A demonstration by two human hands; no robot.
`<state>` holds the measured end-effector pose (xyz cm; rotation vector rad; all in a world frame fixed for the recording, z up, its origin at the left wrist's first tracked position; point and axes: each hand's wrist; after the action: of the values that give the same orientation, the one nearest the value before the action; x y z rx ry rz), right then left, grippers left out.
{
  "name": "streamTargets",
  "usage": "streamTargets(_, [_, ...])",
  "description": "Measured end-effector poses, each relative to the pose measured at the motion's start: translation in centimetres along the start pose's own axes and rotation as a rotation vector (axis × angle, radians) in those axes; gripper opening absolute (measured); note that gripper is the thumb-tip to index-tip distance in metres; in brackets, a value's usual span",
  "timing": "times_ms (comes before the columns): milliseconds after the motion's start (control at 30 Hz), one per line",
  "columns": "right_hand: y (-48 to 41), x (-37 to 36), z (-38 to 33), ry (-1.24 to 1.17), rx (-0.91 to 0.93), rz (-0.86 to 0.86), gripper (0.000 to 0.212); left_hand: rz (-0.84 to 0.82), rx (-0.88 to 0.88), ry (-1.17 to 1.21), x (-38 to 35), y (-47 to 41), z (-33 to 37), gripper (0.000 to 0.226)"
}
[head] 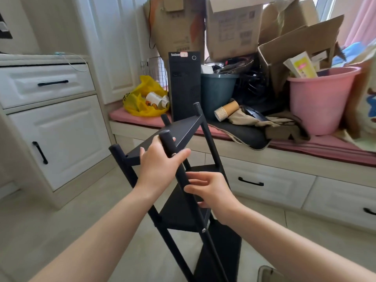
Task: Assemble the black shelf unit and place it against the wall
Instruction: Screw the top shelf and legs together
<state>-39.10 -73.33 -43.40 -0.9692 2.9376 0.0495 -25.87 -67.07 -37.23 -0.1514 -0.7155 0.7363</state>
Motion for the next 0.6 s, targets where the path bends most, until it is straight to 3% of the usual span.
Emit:
streamTargets(267, [0.7, 1.6, -0.5, 0.211, 0.051, -0.067, 0.022, 0.013, -0.076, 0.081, 0.0, 0.7, -0.8, 0.037])
streamTargets(467, [-1.5, 7.0, -1.6, 0.229, 0.035, 0.234, 0.009, -0.088, -0.133, 0.039, 1.9, 0.9, -1.2, 0.042])
streamTargets(600, [-2.9, 10.1, -1.1, 0.174, -0.016, 0.403, 0.023, -0.156, -0.179, -0.030, 3.4, 0.9, -2.1, 0.057])
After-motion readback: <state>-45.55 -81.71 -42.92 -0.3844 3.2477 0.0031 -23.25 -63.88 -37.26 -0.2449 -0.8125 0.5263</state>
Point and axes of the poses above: each hand's wrist, its own y-axis away from the middle knuckle, its own x-axis out of the back of the hand, z = x × y, and after that the axes turned 9 degrees about -y, right-handed
